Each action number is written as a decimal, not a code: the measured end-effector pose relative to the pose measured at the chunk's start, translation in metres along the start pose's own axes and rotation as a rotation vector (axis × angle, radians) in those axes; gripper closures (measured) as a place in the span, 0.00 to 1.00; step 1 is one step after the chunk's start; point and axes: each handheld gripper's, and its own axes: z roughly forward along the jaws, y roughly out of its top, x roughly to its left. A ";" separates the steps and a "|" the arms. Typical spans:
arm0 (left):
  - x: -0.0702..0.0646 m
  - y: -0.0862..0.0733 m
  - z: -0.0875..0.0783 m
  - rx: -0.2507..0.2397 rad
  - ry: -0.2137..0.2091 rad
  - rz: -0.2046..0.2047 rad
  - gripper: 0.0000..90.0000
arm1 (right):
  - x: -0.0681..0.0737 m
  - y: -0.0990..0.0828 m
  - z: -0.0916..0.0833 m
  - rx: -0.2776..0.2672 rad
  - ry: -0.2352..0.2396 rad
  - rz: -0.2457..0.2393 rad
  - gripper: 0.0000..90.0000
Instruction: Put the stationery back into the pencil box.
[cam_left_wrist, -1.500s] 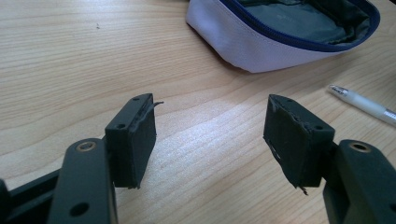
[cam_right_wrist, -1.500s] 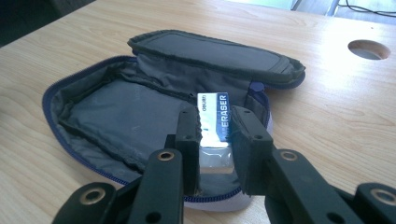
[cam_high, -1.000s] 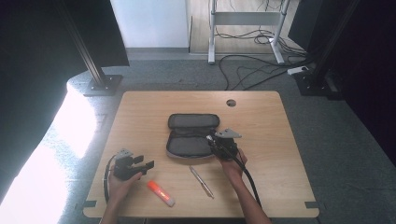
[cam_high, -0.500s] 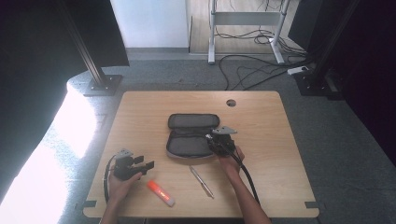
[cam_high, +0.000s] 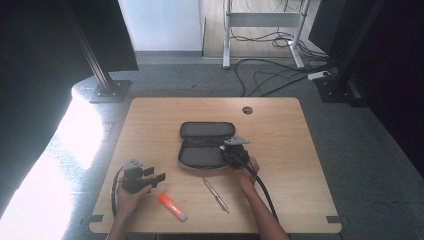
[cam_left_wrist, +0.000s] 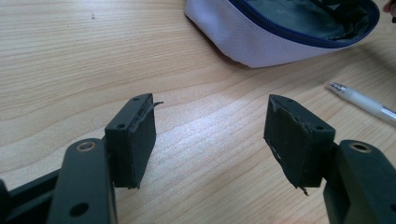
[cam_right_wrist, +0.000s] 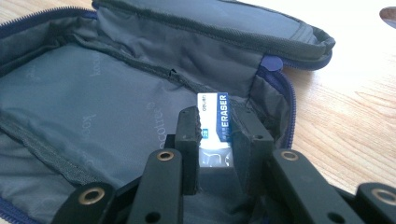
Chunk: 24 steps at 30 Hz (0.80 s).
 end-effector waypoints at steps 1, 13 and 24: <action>0.000 0.000 0.000 0.000 -0.002 -0.001 0.38 | 0.001 0.000 0.001 0.003 -0.005 -0.008 0.80; 0.000 0.000 0.000 -0.004 -0.003 -0.002 0.38 | 0.002 0.000 -0.006 -0.009 -0.006 -0.029 0.65; 0.000 0.000 0.000 -0.001 0.000 -0.003 0.38 | 0.002 -0.007 -0.029 -0.075 0.063 0.008 0.59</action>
